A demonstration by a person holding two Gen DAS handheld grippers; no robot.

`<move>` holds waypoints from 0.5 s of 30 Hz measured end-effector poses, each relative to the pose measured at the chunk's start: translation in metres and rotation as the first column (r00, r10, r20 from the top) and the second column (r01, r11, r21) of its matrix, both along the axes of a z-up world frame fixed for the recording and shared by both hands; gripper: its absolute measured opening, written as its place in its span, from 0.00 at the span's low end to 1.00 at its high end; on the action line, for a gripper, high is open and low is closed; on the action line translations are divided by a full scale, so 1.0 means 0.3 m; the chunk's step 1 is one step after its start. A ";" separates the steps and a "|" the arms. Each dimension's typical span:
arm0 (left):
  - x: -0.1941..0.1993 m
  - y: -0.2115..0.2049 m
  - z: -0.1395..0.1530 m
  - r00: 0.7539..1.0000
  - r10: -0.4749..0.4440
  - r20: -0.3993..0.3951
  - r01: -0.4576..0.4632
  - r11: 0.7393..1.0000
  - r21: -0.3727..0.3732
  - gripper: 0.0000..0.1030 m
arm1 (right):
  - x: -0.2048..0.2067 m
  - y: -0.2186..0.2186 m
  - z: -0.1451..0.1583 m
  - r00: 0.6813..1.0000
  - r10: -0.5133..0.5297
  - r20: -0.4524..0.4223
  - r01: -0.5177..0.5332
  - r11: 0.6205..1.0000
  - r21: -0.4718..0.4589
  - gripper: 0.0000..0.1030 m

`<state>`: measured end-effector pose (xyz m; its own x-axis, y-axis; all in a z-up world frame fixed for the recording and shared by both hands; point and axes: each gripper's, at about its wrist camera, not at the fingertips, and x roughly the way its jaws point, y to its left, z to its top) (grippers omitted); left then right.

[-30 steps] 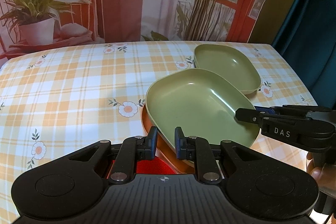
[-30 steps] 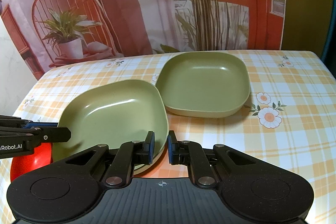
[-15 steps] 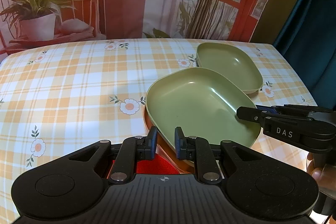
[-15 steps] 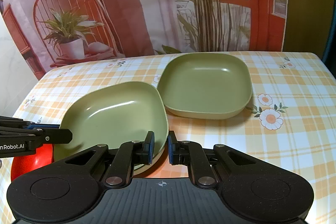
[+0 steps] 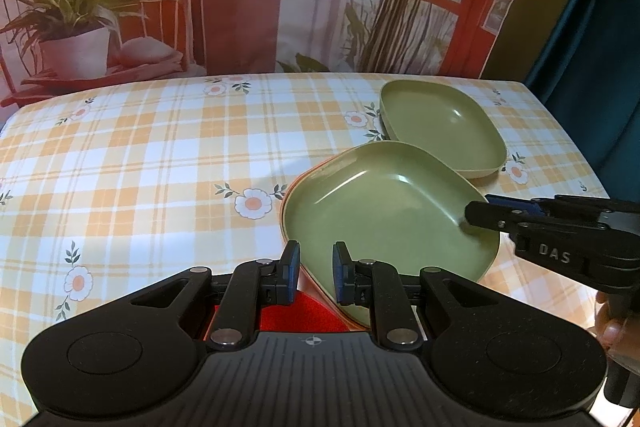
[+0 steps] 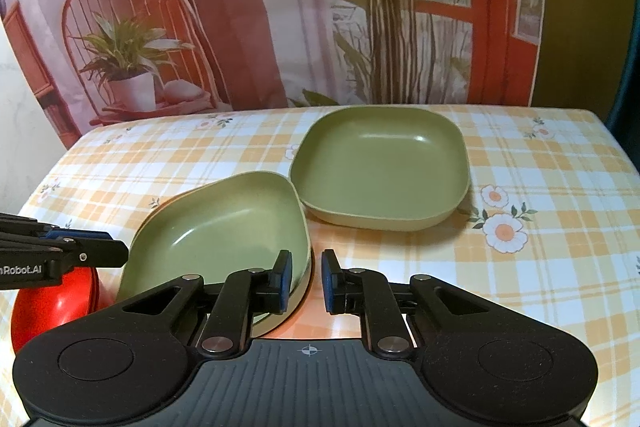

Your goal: Organize plates and bowls

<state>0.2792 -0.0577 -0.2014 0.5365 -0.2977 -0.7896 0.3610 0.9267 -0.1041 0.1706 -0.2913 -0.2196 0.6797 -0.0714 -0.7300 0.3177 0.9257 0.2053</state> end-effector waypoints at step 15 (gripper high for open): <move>-0.001 -0.004 -0.004 1.000 0.008 -0.005 -0.008 1.000 -0.001 0.18 | -0.031 0.025 -0.003 1.000 0.006 0.029 -0.005 1.000 -0.031 0.07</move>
